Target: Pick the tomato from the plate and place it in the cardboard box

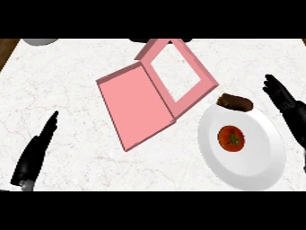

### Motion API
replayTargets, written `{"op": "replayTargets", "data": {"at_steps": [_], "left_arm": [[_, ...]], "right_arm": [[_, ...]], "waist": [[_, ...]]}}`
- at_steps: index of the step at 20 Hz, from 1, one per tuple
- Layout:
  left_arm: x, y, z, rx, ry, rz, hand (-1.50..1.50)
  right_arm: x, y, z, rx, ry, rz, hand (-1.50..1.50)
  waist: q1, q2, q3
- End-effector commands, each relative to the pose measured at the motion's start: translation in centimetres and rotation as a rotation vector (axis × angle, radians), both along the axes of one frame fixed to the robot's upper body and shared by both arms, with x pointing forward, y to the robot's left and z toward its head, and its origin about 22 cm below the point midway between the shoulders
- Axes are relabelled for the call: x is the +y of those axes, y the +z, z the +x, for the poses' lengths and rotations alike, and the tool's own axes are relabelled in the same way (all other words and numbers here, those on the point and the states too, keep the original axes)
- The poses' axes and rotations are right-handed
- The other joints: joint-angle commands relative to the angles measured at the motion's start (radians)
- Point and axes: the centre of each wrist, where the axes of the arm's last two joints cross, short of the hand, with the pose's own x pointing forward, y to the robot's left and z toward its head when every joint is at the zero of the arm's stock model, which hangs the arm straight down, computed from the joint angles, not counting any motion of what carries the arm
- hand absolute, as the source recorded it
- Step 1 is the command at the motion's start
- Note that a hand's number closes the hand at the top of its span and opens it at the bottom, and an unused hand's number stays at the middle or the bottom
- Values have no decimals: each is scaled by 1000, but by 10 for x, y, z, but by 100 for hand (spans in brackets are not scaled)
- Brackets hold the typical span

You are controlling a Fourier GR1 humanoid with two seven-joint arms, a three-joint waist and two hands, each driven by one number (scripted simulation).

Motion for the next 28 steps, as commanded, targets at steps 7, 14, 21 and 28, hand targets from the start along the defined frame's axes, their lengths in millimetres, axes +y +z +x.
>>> {"op": "replayTargets", "data": {"at_steps": [7,14,21,28], "left_arm": [[2,24,15,-157,55,-11,0],[-12,27,15,-190,11,-65,0],[-20,33,15,-210,-10,-48,0],[-14,33,10,-198,-18,-48,0]], "right_arm": [[-59,20,-12,-281,-601,-311,-150],[68,-24,-29,-621,-1008,180,-150],[42,-65,-91,-354,-893,-291,-150],[25,-60,-128,41,-672,-546,-150]], "waist": [[-107,-25,-31],[-35,-33,-2],[-36,-32,-8],[-14,-27,-13]]}}
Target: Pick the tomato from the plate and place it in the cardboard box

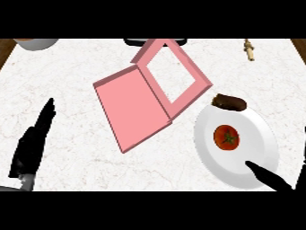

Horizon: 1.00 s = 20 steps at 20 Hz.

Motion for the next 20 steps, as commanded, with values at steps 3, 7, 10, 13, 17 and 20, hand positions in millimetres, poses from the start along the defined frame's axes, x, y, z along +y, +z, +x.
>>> {"op": "replayTargets", "data": {"at_steps": [3,7,10,13,17,20], "left_arm": [[-10,3,8,-11,-11,-16,0],[5,9,1,6,-18,-3,0],[-16,9,14,9,-14,-4,0],[1,-1,-4,8,-21,-8,0],[-6,3,-2,-12,-13,-12,0],[-12,-1,-7,-3,-31,-24,0]], "right_arm": [[7,22,-15,379,61,-69,-150],[50,60,-8,470,88,-41,-150],[68,74,9,532,46,-63,-150],[97,67,37,558,8,-47,-150],[96,71,35,585,-1,-46,-150],[107,62,44,626,-33,-40,-150]], "waist": [[6,5,-1],[20,0,2],[8,1,6],[16,1,7],[7,-1,7],[8,0,7]]}}
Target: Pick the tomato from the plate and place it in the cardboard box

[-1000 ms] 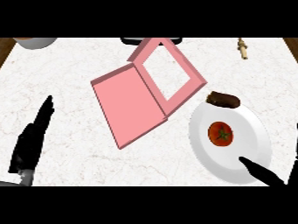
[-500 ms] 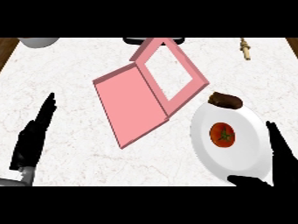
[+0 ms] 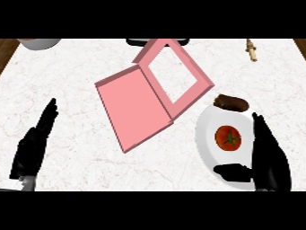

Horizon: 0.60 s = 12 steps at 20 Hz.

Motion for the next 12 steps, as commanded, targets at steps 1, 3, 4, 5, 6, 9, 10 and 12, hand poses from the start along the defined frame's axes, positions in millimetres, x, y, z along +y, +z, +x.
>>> {"op": "replayTargets", "data": {"at_steps": [1,3,4,5,6,9,10,12], "left_arm": [[4,-9,-1,-22,-6,10,0],[7,4,15,-5,6,2,0],[8,1,0,9,10,16,0],[-1,4,6,13,-11,5,0],[-7,2,17,0,22,4,0],[-10,-11,6,1,1,0,0],[-11,4,-2,-21,9,-8,0],[-4,-4,6,2,19,11,0]], "right_arm": [[18,4,9,76,-28,-18,-150],[1,2,14,71,-29,-9,-150],[21,-4,5,67,-39,1,-150],[6,-10,11,67,-25,-8,-150],[6,-19,11,63,-31,-7,-150],[23,-12,14,51,-33,10,-150],[17,-14,3,66,-40,-11,-150],[-11,-26,-3,55,-29,-5,-150]], "waist": [[-2,0,0],[-5,0,1],[-3,0,1],[-4,0,1],[-5,0,1],[-3,0,1],[-3,-1,1],[-5,0,1]]}}
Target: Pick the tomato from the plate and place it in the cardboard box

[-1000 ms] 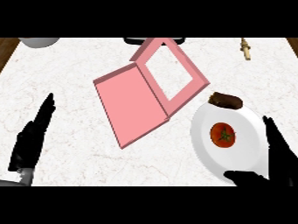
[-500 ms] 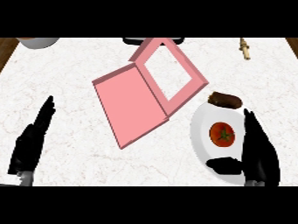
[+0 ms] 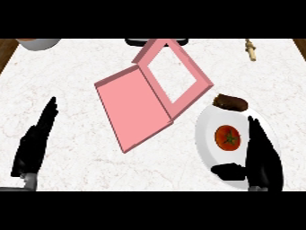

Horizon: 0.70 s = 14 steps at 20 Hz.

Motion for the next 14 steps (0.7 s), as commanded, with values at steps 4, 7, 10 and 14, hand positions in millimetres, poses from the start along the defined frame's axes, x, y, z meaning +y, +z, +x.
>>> {"op": "replayTargets", "data": {"at_steps": [4,7,10,14], "left_arm": [[10,-1,1,2,-4,-5,0],[10,15,6,-4,-18,11,0],[3,-5,-4,-5,-2,-1,0],[-21,3,-2,6,4,-1,0]], "right_arm": [[6,-20,-5,-18,-7,-3,-150],[6,-4,12,-21,-8,6,-150],[-4,-26,13,-20,-15,6,-150],[13,-23,23,-25,-12,4,-150]], "waist": [[-1,0,0],[0,0,0],[0,0,0],[1,0,0]]}}
